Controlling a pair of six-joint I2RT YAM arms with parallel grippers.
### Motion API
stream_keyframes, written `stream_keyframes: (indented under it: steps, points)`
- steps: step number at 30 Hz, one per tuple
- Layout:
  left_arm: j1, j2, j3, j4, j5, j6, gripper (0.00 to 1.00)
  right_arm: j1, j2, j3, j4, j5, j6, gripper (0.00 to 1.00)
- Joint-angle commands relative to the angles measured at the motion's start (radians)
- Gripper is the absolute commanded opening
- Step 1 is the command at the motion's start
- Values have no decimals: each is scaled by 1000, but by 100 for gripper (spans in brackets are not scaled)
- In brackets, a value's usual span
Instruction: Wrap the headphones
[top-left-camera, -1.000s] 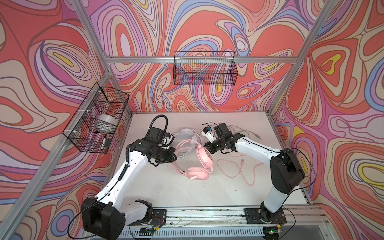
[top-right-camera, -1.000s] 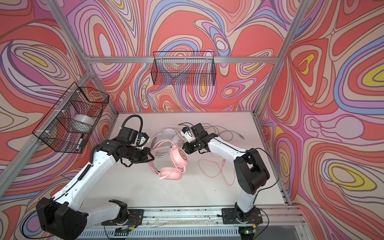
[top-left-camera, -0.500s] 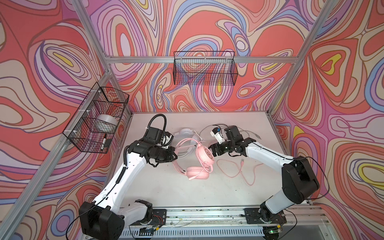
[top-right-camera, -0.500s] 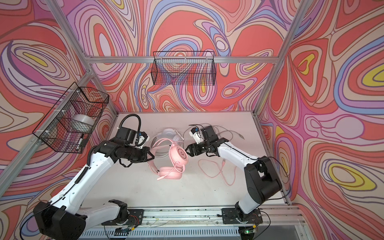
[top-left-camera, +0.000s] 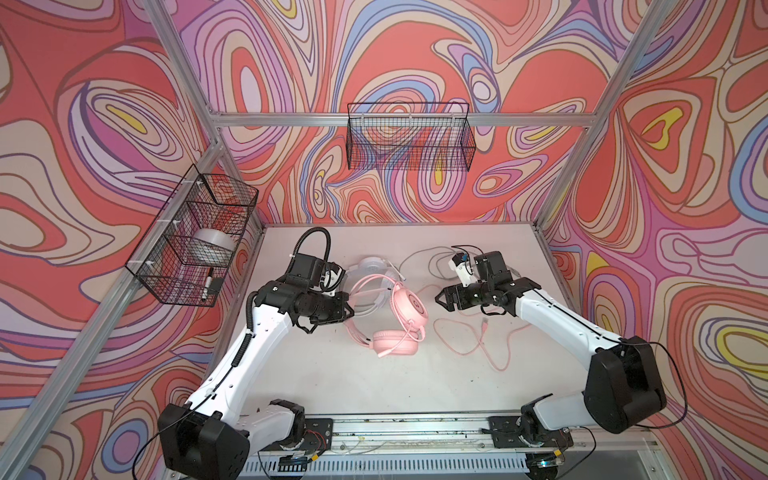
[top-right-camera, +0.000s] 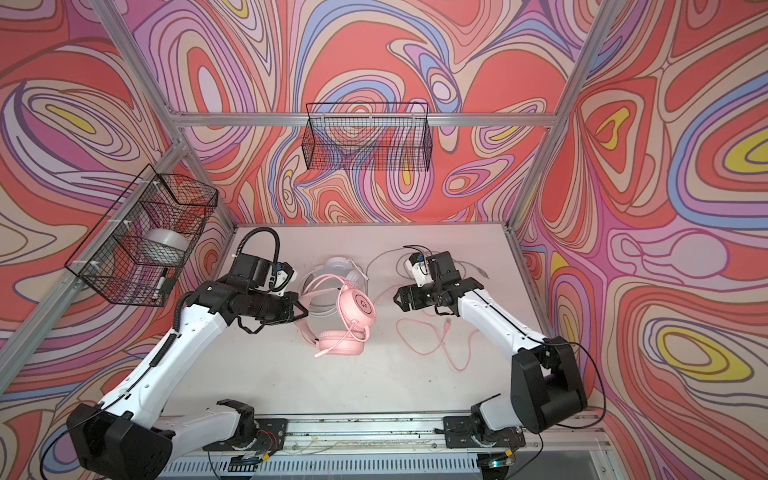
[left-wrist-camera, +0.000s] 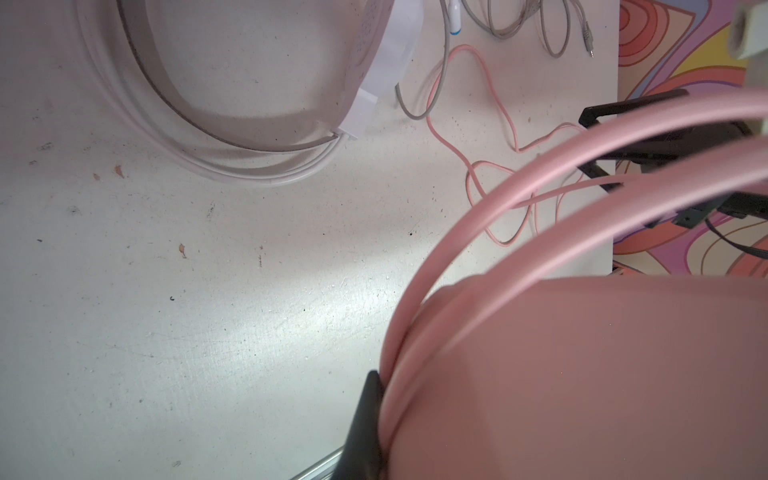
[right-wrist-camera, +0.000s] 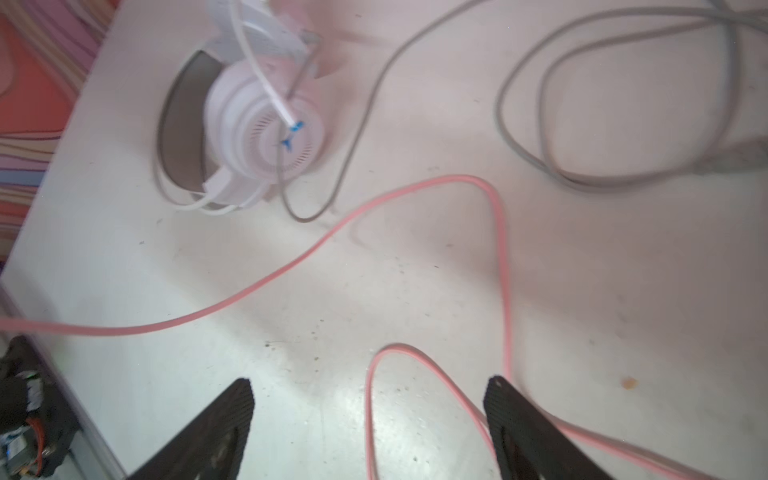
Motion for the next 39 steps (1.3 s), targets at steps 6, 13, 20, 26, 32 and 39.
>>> stream_keyframes:
  steps: [6,13,20,26,32,39]
  points:
    - [8,13,4,52,75,-38,0,0,232,118,-152,241,-37,77]
    - [8,16,21,31,70,-37,0,0,363,170,-108,312,-25,72]
    - [8,10,29,8,47,-36,0,0,473,211,-130,301,-58,58]
    - [8,3,37,20,57,-69,0,0,480,188,-121,275,-45,35]
    - [10,3,53,41,58,-117,0,0,404,115,-83,229,-25,17]
    - [11,14,41,74,41,-176,0,4,342,63,-75,193,-25,0]
